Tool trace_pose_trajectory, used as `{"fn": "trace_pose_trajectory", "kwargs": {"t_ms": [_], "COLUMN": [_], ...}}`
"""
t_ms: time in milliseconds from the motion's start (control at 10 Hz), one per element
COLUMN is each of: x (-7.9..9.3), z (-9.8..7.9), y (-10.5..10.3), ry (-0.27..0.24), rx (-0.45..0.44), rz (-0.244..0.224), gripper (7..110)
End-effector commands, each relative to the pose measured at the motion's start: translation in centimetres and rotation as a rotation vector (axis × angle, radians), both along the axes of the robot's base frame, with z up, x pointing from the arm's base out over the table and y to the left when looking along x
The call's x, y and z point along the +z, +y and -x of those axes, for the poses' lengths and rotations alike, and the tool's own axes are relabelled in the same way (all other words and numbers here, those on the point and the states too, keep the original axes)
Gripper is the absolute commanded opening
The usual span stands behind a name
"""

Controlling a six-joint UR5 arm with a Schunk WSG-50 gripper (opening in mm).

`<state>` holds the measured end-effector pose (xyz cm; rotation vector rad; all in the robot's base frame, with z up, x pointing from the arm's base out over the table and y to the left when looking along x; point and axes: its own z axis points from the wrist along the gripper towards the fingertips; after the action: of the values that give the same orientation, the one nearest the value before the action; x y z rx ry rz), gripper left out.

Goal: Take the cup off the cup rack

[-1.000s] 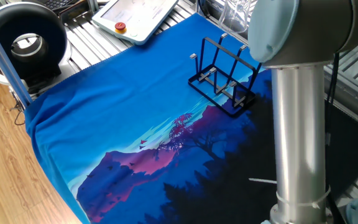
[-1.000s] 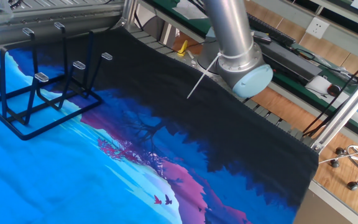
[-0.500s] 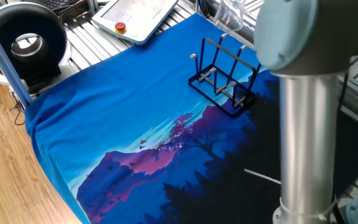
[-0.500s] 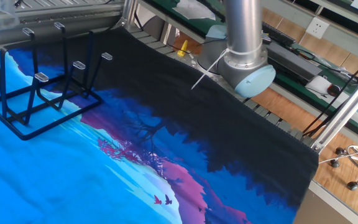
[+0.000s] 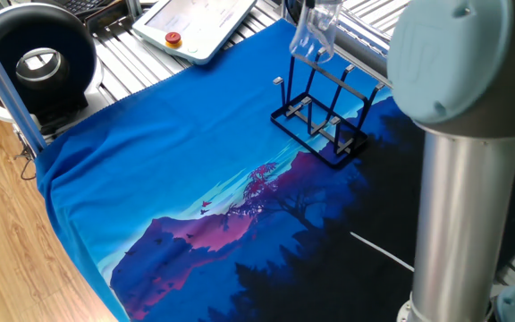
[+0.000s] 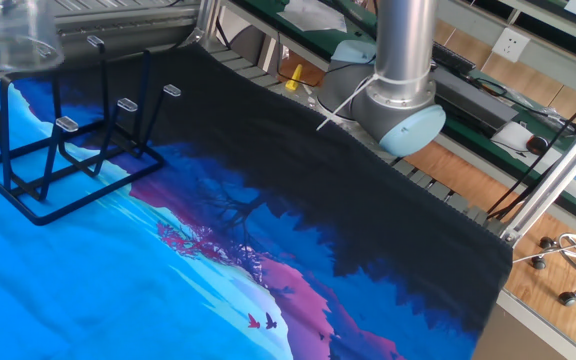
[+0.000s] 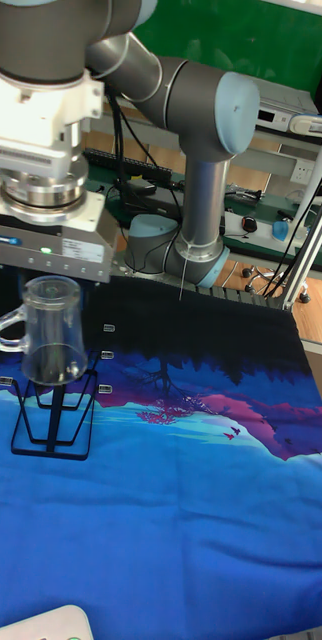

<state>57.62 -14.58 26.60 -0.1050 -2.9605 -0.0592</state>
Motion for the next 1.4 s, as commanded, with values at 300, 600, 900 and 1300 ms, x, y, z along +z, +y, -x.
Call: {"fn": "trace_pose_trajectory", "kwargs": {"t_ms": [300,600,900,1300], "x": [0.5,0.5,0.6,0.5], "z": [0.4,0.3,0.8,0.4], "y": [2.1,2.0,0.8,-0.2], "ry": [-0.021,-0.025,-0.011,-0.023], "rx": [-0.035,-0.022,0.13,0.244], "rz": [0.001,-0.003,0.02,0.038], "gripper": [44,44,44,44]}}
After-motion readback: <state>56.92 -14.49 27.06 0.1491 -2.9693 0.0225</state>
